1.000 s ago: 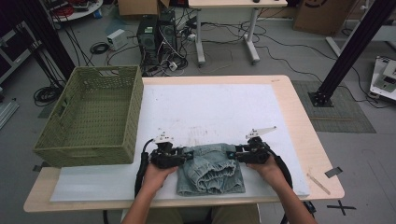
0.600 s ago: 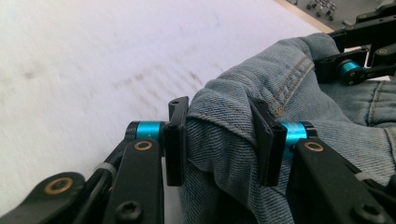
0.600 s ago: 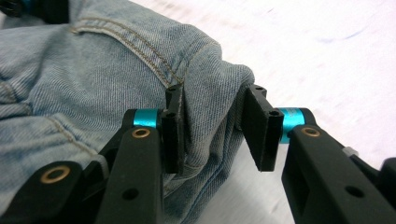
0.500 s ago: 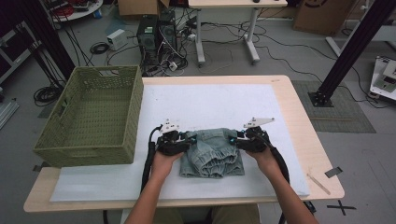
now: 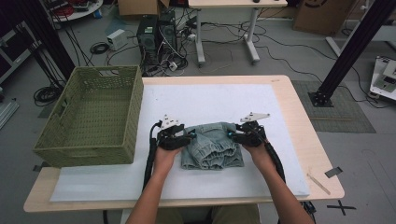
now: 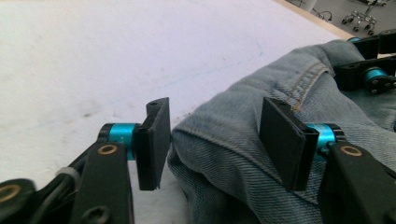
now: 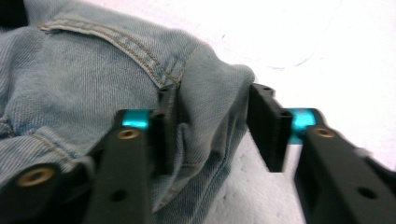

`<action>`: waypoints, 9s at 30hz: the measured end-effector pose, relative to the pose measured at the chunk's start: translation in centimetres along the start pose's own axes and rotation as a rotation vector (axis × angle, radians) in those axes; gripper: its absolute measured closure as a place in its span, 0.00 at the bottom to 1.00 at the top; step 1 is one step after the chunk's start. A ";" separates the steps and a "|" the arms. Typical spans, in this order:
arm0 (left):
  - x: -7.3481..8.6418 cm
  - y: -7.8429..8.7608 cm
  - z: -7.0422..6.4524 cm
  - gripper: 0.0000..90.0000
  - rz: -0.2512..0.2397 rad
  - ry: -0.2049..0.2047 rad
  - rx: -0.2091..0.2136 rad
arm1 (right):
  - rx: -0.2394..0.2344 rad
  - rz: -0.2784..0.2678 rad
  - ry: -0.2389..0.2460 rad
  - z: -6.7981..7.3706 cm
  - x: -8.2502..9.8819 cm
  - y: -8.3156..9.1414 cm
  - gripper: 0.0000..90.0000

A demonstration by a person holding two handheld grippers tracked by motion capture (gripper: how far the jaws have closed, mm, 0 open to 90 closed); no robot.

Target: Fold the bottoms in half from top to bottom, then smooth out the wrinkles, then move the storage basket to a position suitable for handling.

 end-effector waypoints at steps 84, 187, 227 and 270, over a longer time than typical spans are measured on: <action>-1.4 4.9 -2.3 0.24 -0.110 -0.047 0.124 | -0.150 -0.156 0.056 0.7 0.1 7.3 0.23; 0.6 -0.1 -5.5 0.47 0.022 -0.113 0.212 | -0.397 0.033 0.132 6.3 2.8 3.5 0.50; -1.0 2.9 -4.4 0.23 -0.105 -0.072 0.171 | -0.168 -0.126 0.016 0.3 0.8 6.2 0.24; -4.0 7.1 -4.3 0.24 -0.167 -0.135 0.140 | -0.141 -0.176 0.049 0.5 0.7 8.3 0.24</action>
Point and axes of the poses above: each handheld gripper's, and its own axes: y roughly backward along the jaws, x roughly out of its underside, z roughly to its left, the point moved 9 cm from there along -y, roughly forward along the jaws, and after that the axes turned 7 degrees about -z, right-handed, at the moved point
